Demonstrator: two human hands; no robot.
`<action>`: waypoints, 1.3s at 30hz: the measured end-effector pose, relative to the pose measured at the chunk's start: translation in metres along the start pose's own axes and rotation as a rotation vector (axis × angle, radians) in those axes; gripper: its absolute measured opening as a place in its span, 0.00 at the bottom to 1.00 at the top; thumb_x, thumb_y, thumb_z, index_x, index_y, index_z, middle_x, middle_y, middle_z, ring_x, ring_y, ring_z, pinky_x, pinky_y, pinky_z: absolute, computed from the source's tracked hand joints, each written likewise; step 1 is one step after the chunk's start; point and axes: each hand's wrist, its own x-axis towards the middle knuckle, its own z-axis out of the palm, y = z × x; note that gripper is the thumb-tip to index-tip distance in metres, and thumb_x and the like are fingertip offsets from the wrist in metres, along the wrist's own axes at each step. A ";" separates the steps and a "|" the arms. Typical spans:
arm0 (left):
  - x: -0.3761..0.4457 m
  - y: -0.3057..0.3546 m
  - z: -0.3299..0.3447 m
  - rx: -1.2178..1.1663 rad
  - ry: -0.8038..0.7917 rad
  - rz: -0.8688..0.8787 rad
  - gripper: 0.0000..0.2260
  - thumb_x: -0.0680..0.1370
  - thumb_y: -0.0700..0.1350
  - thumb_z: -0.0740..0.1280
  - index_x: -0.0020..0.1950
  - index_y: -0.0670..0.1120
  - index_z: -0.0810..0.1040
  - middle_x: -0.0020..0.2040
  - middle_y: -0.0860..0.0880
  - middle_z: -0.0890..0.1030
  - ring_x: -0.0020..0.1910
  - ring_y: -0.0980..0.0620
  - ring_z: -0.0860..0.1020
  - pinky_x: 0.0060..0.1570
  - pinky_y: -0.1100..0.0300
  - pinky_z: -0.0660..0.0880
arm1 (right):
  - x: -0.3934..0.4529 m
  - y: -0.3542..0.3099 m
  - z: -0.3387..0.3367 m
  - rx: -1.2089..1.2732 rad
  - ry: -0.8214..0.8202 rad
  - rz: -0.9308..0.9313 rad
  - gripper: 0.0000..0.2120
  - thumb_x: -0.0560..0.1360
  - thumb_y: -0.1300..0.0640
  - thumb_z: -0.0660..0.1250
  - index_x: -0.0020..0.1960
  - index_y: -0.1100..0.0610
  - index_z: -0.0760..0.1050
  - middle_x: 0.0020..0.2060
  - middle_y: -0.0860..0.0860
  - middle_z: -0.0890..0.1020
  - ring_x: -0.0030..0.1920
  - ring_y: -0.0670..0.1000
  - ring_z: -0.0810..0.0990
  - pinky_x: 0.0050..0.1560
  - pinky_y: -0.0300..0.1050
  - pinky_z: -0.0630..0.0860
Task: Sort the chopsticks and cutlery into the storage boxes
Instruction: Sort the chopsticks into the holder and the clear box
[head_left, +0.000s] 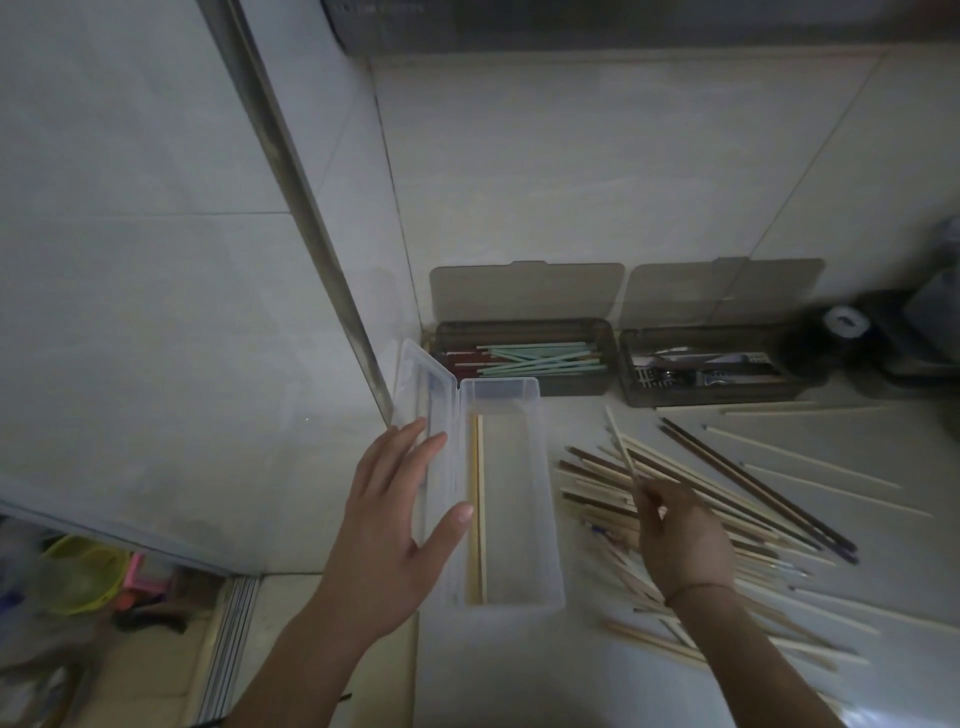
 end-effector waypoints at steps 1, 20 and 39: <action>0.000 0.000 0.000 -0.001 -0.002 -0.003 0.31 0.76 0.70 0.52 0.74 0.56 0.63 0.76 0.60 0.58 0.76 0.56 0.52 0.69 0.40 0.64 | 0.004 -0.010 -0.005 0.067 0.030 -0.034 0.06 0.75 0.62 0.67 0.52 0.57 0.78 0.40 0.54 0.82 0.38 0.57 0.81 0.36 0.41 0.70; 0.000 -0.002 0.004 -0.004 0.030 -0.003 0.30 0.76 0.68 0.54 0.73 0.54 0.65 0.76 0.59 0.59 0.76 0.55 0.54 0.68 0.40 0.66 | 0.006 -0.115 0.072 -0.739 -0.606 -0.495 0.18 0.77 0.44 0.55 0.64 0.44 0.72 0.57 0.45 0.80 0.72 0.57 0.62 0.60 0.76 0.28; -0.001 0.005 0.002 -0.009 -0.009 -0.019 0.30 0.75 0.67 0.54 0.73 0.54 0.65 0.76 0.57 0.60 0.76 0.56 0.51 0.70 0.41 0.63 | -0.053 0.079 -0.020 -0.124 -0.054 -0.482 0.09 0.74 0.52 0.63 0.46 0.52 0.81 0.46 0.46 0.80 0.47 0.56 0.78 0.46 0.48 0.74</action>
